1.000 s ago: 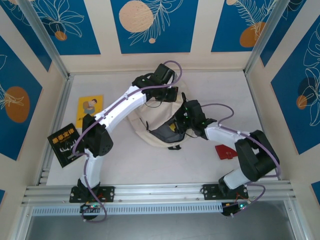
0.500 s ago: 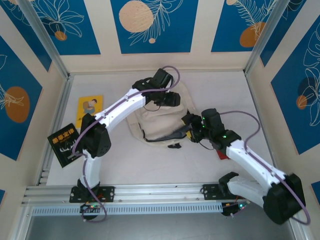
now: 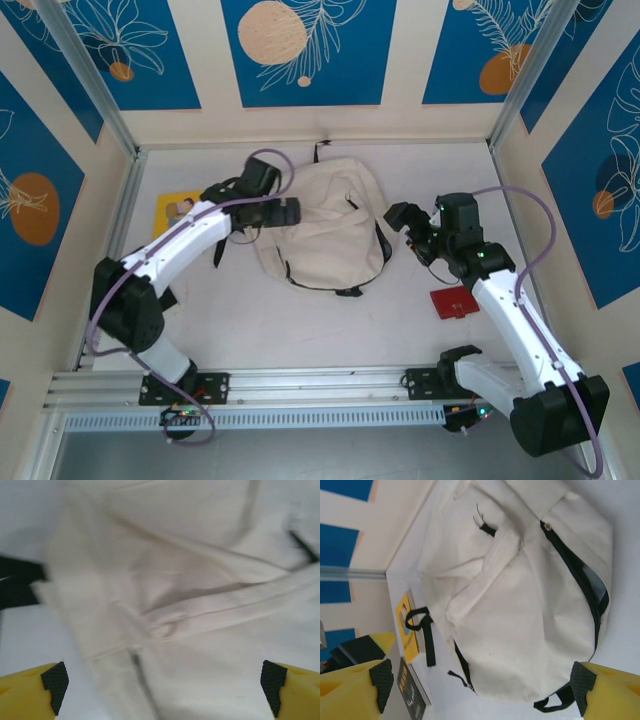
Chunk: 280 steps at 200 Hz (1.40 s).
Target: Pack the student bag
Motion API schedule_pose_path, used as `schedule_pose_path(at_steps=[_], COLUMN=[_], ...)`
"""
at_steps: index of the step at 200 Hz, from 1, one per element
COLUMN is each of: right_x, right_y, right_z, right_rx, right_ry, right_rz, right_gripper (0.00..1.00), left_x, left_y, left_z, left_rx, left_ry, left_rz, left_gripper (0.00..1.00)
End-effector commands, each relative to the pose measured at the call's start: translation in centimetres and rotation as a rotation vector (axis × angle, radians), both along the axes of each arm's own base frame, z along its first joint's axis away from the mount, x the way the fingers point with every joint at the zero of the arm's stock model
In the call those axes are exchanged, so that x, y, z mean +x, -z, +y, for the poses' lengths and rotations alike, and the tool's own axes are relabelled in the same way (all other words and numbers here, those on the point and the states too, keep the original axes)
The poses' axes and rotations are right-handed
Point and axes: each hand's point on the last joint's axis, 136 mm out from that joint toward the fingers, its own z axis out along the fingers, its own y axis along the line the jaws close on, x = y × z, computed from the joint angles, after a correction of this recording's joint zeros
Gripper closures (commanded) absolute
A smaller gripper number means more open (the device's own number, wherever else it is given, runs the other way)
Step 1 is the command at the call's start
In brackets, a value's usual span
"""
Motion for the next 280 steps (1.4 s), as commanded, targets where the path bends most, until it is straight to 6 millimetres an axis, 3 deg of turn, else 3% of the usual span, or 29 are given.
schedule_pose_path(at_steps=[1,20,49,94,160,226,280], right_x=[-0.4,-0.2,0.3,0.5,0.3,0.0,0.1], right_y=[0.3,0.7,1.3,1.6,2.1,2.3,2.3], right_z=[2.1,3.5,5.7,8.0,9.4,9.7,9.8], right_rx=[0.008,0.001,-0.007,-0.014,-0.011,-0.012,-0.015], right_ry=[-0.125,-0.163,-0.216,-0.264,-0.288,-0.293,-0.293], right_rz=[-0.007,0.010,0.027,0.044,0.074,0.085,0.088], right_gripper=[0.06,0.06,0.06,0.07,0.08,0.08,0.08], left_x=[-1.3,-3.1,-5.3,-8.1,-10.3,-10.8,-10.0], left_y=[1.1,2.5,4.4,8.1,12.1,13.1,14.9], left_z=[6.6,10.9,15.7,20.6,22.7,26.4,25.1], left_rx=[0.119,0.171,0.155,0.084,0.055,0.096,-0.021], left_ry=[-0.185,-0.294,-0.452,-0.657,-0.751,-0.825,-0.769], left_rz=[0.015,0.056,0.109,0.189,0.274,0.294,0.351], left_gripper=[0.00,0.00,0.00,0.00,0.00,0.00,0.00])
